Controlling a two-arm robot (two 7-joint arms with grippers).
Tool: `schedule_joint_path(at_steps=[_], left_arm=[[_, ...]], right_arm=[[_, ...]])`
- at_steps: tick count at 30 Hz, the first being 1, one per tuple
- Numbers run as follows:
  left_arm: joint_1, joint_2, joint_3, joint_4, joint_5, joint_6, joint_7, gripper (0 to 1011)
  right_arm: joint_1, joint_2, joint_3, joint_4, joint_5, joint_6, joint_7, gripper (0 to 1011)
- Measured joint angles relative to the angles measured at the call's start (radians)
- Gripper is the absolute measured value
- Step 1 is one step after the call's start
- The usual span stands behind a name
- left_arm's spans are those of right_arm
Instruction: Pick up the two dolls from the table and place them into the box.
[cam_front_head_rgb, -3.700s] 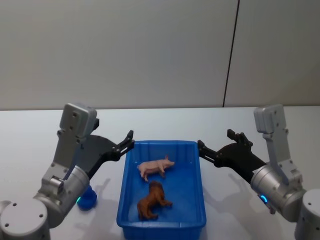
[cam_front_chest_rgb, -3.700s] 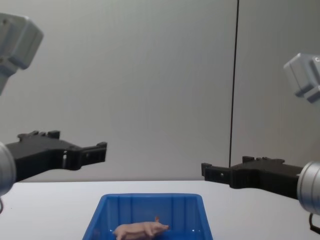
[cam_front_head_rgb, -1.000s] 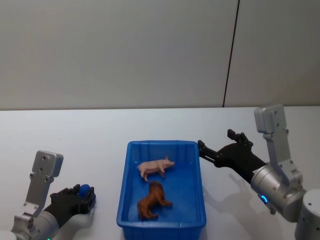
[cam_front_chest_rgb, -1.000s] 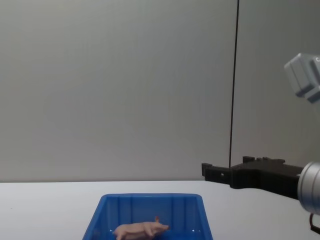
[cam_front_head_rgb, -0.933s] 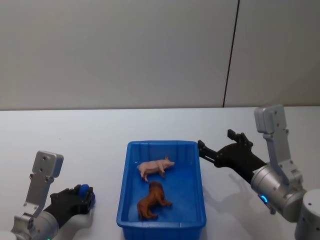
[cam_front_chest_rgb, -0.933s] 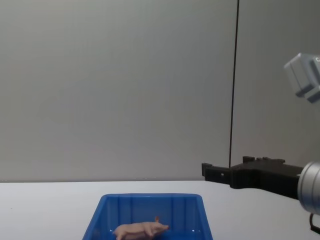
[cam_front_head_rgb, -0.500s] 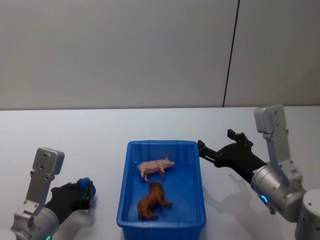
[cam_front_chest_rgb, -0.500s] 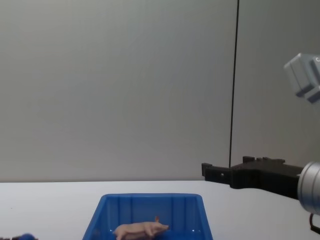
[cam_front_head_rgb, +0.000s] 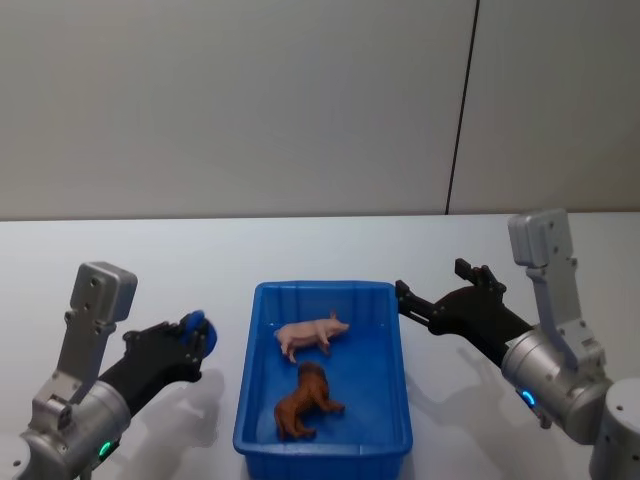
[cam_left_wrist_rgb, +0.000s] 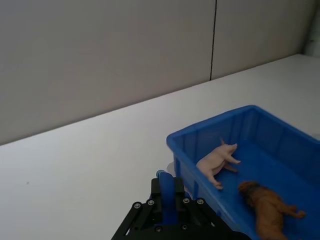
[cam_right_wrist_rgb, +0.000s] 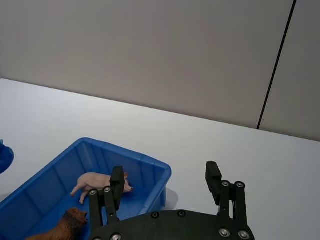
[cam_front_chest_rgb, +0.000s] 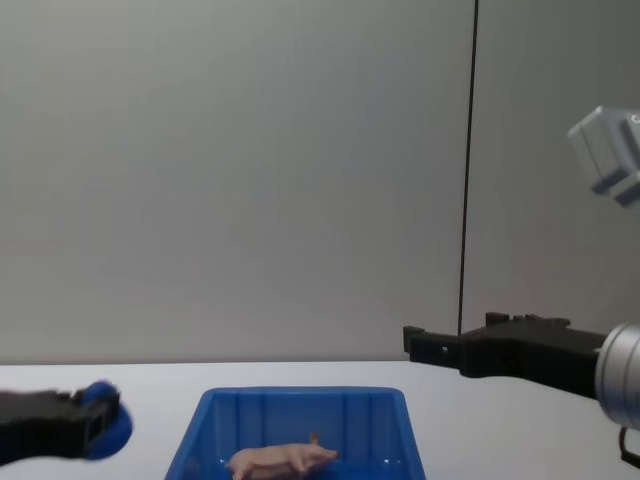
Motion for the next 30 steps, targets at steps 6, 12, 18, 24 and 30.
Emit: schedule_joint_path(at_steps=[6,12,18,24,30], left_arm=[[-0.022,-0.008,-0.001,-0.004,0.002,-0.035,-0.076,120],[-0.048,-0.02,0.0,0.003,-0.001,-0.064,-0.164,102],[-0.076,-0.036,0.006,0.022,-0.011,-0.083,-0.257,104],[-0.11,-0.058,0.015,0.051,-0.023,-0.095,-0.355,223],[-0.147,-0.085,0.028,0.088,-0.033,-0.102,-0.445,415]], right_arm=[[0.0,0.0,0.0,0.0,0.0,0.0,0.0,1001],[0.0,0.0,0.0,0.0,0.0,0.0,0.0,1001],[0.0,0.0,0.0,0.0,0.0,0.0,0.0,1001],[0.0,0.0,0.0,0.0,0.0,0.0,0.0,1001],[0.0,0.0,0.0,0.0,0.0,0.0,0.0,1001]])
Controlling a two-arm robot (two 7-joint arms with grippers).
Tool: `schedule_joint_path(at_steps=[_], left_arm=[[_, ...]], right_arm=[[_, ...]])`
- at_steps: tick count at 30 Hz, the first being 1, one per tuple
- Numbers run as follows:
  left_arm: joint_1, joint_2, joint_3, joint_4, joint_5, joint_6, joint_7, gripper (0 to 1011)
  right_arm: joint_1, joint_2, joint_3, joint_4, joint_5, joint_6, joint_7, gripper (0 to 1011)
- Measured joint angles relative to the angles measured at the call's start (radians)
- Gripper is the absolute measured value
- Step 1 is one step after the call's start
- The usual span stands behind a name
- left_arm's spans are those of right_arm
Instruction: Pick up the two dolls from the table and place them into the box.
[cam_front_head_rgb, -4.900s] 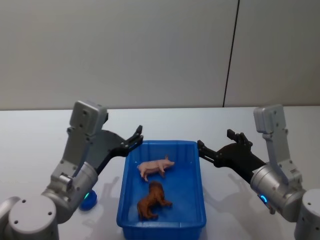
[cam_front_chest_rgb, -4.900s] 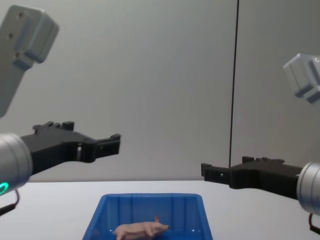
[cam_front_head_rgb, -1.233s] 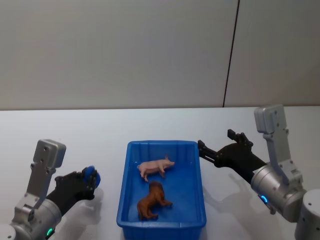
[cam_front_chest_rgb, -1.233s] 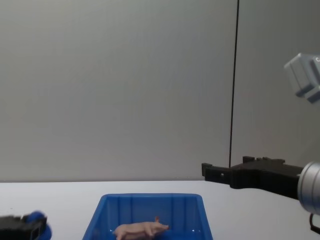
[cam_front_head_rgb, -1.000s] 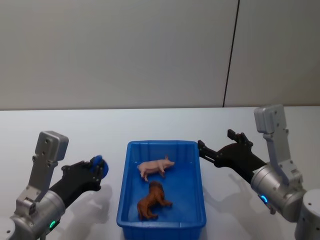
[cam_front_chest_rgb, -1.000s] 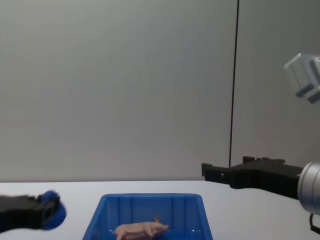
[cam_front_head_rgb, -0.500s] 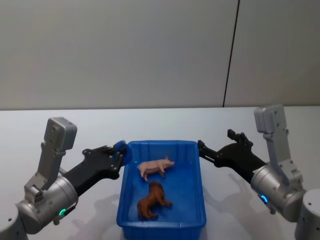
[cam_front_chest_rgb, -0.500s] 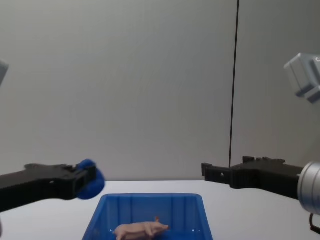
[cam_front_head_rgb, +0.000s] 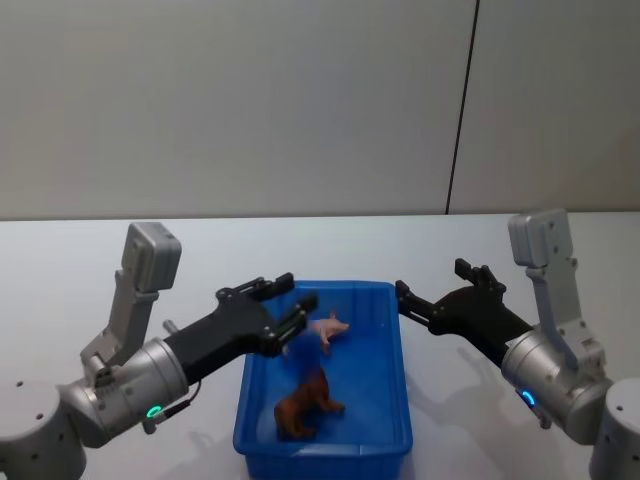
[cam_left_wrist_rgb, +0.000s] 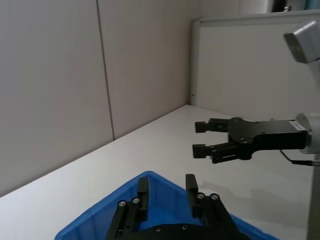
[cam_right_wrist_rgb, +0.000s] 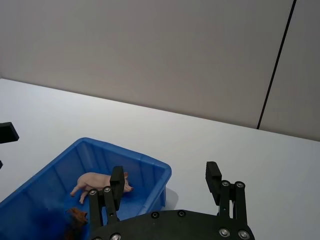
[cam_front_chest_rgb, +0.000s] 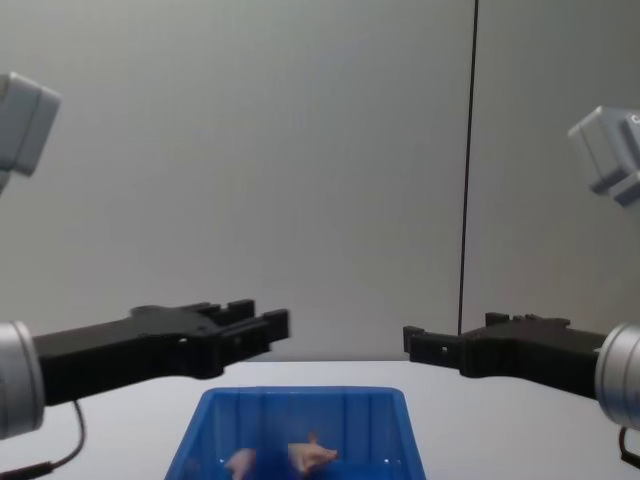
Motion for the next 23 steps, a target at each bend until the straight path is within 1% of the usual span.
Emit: schedule_joint_path(at_steps=[4,6,8,12,14,15,16,18,19,20,23], left_arm=[[-0.017,-0.013,0.006,0.018,-0.005,-0.003,-0.044,536],[-0.025,-0.019,0.009,0.027,-0.008,-0.004,-0.063,620],[-0.03,-0.022,0.011,0.031,-0.009,-0.004,-0.073,660],[-0.041,-0.031,0.015,0.043,-0.012,-0.006,-0.099,794],[-0.042,-0.032,0.015,0.044,-0.012,-0.006,-0.103,794],[-0.045,-0.034,0.016,0.047,-0.013,-0.006,-0.109,866],[-0.047,-0.036,0.017,0.049,-0.014,-0.007,-0.114,915],[-0.049,-0.037,0.018,0.052,-0.014,-0.007,-0.12,945],[-0.051,-0.039,0.018,0.054,-0.015,-0.007,-0.124,987],[-0.052,-0.039,0.019,0.054,-0.015,-0.008,-0.126,1001],[-0.055,-0.041,0.02,0.057,-0.016,-0.008,-0.133,1001]], right_arm=[[0.0,0.0,0.0,0.0,0.0,0.0,0.0,1001],[0.0,0.0,0.0,0.0,0.0,0.0,0.0,1001],[0.0,0.0,0.0,0.0,0.0,0.0,0.0,1001],[0.0,0.0,0.0,0.0,0.0,0.0,0.0,1001],[0.0,0.0,0.0,0.0,0.0,0.0,0.0,1001],[0.0,0.0,0.0,0.0,0.0,0.0,0.0,1001],[0.0,0.0,0.0,0.0,0.0,0.0,0.0,1001],[0.0,0.0,0.0,0.0,0.0,0.0,0.0,1001],[0.0,0.0,0.0,0.0,0.0,0.0,0.0,1001],[0.0,0.0,0.0,0.0,0.0,0.0,0.0,1001],[0.0,0.0,0.0,0.0,0.0,0.0,0.0,1001]])
